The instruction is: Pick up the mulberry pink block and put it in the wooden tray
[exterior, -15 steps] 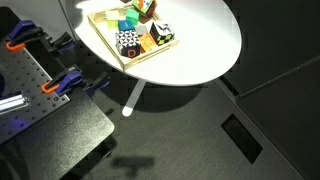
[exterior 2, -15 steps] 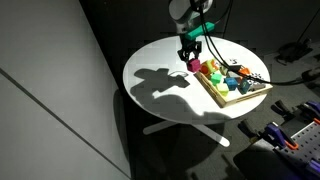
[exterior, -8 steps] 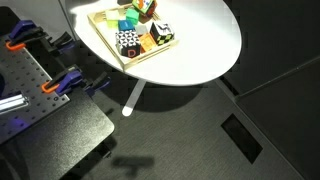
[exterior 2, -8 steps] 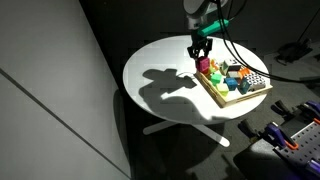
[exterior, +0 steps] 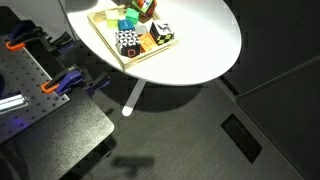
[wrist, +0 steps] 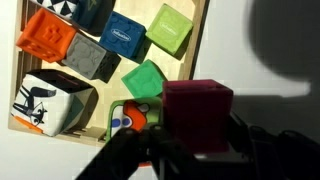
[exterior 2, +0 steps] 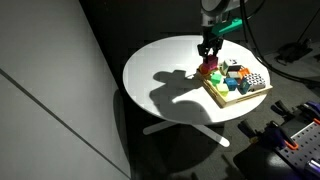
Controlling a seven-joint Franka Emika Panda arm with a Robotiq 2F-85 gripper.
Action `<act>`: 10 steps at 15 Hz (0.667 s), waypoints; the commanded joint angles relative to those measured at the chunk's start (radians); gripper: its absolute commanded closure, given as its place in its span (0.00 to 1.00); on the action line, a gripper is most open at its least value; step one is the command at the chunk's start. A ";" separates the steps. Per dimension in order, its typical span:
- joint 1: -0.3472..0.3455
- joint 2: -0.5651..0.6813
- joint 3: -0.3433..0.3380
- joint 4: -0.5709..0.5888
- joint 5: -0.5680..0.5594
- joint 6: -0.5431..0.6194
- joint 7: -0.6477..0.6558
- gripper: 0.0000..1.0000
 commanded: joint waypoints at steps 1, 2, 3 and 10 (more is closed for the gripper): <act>-0.014 -0.010 0.013 -0.009 -0.004 0.000 0.003 0.44; -0.016 -0.017 0.013 -0.016 -0.004 0.001 0.002 0.44; -0.016 -0.020 0.014 -0.019 -0.004 0.001 0.002 0.44; -0.021 -0.001 0.012 -0.024 -0.005 -0.004 -0.003 0.69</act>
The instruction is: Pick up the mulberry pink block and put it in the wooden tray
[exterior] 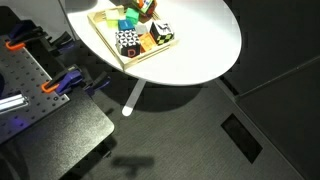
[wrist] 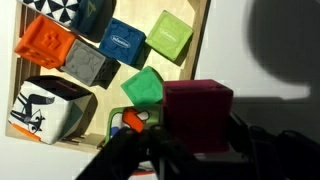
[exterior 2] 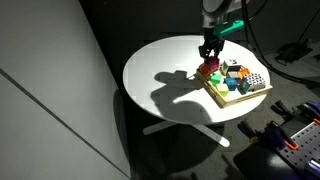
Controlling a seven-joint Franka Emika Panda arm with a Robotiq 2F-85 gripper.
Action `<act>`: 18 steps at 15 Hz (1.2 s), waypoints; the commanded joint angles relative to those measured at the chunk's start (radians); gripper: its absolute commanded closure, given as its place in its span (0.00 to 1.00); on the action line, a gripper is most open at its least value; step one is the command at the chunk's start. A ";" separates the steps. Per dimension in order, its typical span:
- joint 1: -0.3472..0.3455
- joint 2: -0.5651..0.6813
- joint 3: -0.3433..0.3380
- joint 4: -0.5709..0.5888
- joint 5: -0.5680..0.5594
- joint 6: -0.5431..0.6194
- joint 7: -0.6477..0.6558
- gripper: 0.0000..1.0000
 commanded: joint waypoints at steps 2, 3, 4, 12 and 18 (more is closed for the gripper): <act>-0.015 0.008 0.002 -0.013 -0.013 0.007 0.003 0.69; -0.015 0.010 -0.001 -0.017 -0.017 0.011 0.005 0.69; -0.014 0.010 -0.005 -0.026 -0.023 0.024 0.011 0.69; -0.027 -0.002 -0.026 -0.085 -0.032 0.060 0.008 0.69; -0.037 -0.009 -0.029 -0.093 -0.031 0.061 0.011 0.00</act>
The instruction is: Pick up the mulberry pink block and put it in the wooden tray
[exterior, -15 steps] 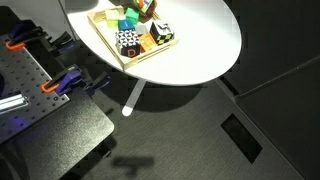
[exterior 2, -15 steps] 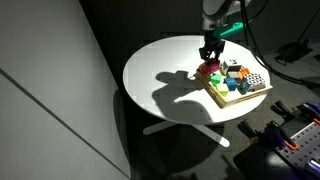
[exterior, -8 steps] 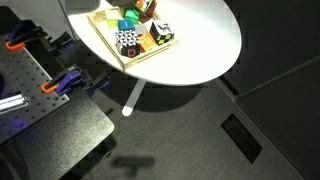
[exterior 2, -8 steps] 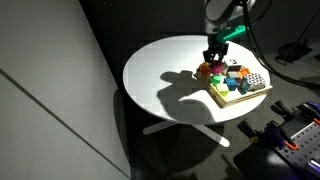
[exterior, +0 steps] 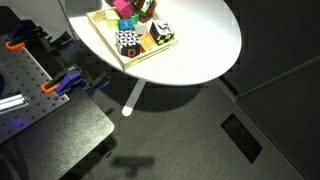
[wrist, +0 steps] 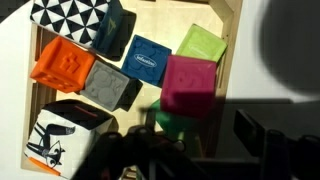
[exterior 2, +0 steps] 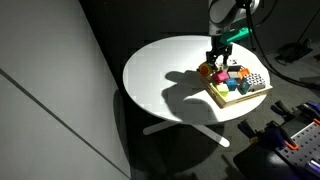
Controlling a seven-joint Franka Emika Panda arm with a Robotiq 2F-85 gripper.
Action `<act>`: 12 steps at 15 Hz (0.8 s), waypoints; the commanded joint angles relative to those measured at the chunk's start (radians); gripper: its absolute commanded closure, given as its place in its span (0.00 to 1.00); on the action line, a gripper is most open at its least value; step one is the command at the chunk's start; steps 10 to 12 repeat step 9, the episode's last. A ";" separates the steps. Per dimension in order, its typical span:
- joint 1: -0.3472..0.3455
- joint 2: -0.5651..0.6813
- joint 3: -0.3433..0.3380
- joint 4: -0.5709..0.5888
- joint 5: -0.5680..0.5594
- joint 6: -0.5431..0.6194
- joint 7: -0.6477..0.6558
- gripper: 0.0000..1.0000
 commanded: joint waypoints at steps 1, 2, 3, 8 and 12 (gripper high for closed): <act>-0.011 -0.035 0.005 -0.028 -0.015 0.015 0.008 0.00; -0.011 -0.038 0.006 -0.026 -0.013 0.010 0.007 0.00; -0.012 -0.040 0.009 -0.024 -0.010 0.002 0.002 0.00; -0.011 -0.013 0.016 0.001 -0.006 -0.009 0.002 0.00; -0.011 -0.014 0.018 0.001 -0.005 -0.013 0.002 0.00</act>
